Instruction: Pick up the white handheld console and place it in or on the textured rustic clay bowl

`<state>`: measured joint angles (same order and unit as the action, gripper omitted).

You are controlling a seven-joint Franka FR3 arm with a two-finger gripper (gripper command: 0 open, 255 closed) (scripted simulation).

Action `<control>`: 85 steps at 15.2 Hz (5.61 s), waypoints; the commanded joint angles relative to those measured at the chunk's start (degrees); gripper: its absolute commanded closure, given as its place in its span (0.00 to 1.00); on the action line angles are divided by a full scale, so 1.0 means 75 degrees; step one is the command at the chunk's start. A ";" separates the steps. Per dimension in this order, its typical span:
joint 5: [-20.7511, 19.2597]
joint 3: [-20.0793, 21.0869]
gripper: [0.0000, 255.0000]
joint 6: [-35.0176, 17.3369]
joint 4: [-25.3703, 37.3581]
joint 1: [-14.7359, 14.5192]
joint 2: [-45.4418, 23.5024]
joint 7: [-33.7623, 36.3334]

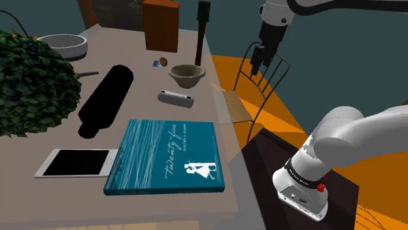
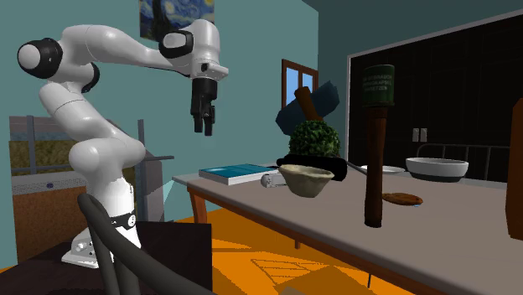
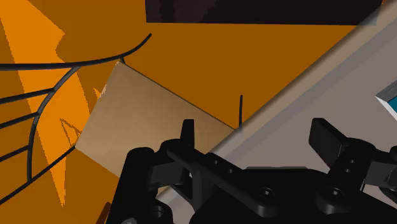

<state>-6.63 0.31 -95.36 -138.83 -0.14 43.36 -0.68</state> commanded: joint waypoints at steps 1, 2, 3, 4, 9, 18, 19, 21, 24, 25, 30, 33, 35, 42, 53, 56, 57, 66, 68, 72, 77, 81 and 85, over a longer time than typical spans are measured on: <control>0.0000 0.0000 0.00 0.0000 0.0000 0.0000 0.0000 0.0000; 0.0033 0.0028 0.00 -0.0190 0.0058 -0.0070 -0.0256 -0.0045; 0.0064 0.0056 0.00 -0.0375 0.0123 -0.0140 -0.0514 -0.0090; 0.0095 0.0087 0.00 -0.0553 0.0197 -0.0209 -0.0774 -0.0137; 0.0233 0.0260 0.00 -0.1348 0.0676 -0.0528 -0.2085 -0.0385; 0.0369 0.0663 0.00 -0.2339 0.1960 -0.1023 -0.4422 -0.0833; 0.0370 0.0714 0.00 -0.2414 0.2133 -0.1074 -0.4677 -0.0879; 0.0363 0.0817 0.00 -0.2544 0.2495 -0.1175 -0.5185 -0.0968; 0.0327 0.0975 0.00 -0.2688 0.3081 -0.1329 -0.5941 -0.1093; 0.0307 0.1027 0.00 -0.2723 0.3287 -0.1382 -0.6191 -0.1132; 0.0236 0.1112 0.00 -0.3059 0.3486 -0.1478 -0.6746 -0.1183; 0.0204 0.1102 0.00 -0.3346 0.3309 -0.1473 -0.6858 -0.1162; 0.0186 0.1096 0.00 -0.3496 0.3220 -0.1471 -0.6920 -0.1150; 0.0183 0.1107 0.00 -0.3496 0.3223 -0.1461 -0.6922 -0.1149; 0.0196 0.1109 1.00 -0.3402 0.3273 -0.1459 -0.6877 -0.1161; 0.0230 0.1115 1.00 -0.3119 0.3436 -0.1456 -0.6754 -0.1195; 0.0241 0.1116 1.00 -0.3024 0.3493 -0.1455 -0.6716 -0.1206; 0.0318 0.1126 1.00 -0.2157 0.4089 -0.1451 -0.6439 -0.1292; 0.0331 0.1127 1.00 -0.1962 0.4241 -0.1451 -0.6394 -0.1309; 0.0352 0.1129 1.00 -0.1568 0.4566 -0.1452 -0.6323 -0.1339; 0.0369 0.1132 1.00 -0.1067 0.5017 -0.1454 -0.6272 -0.1371; 0.0377 0.1135 1.00 -0.0660 0.5414 -0.1457 -0.6261 -0.1393; 0.0378 0.1138 1.00 -0.0330 0.5755 -0.1461 -0.6271 -0.1409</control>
<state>-3.81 8.87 -98.31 -96.07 -11.13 -3.73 -11.14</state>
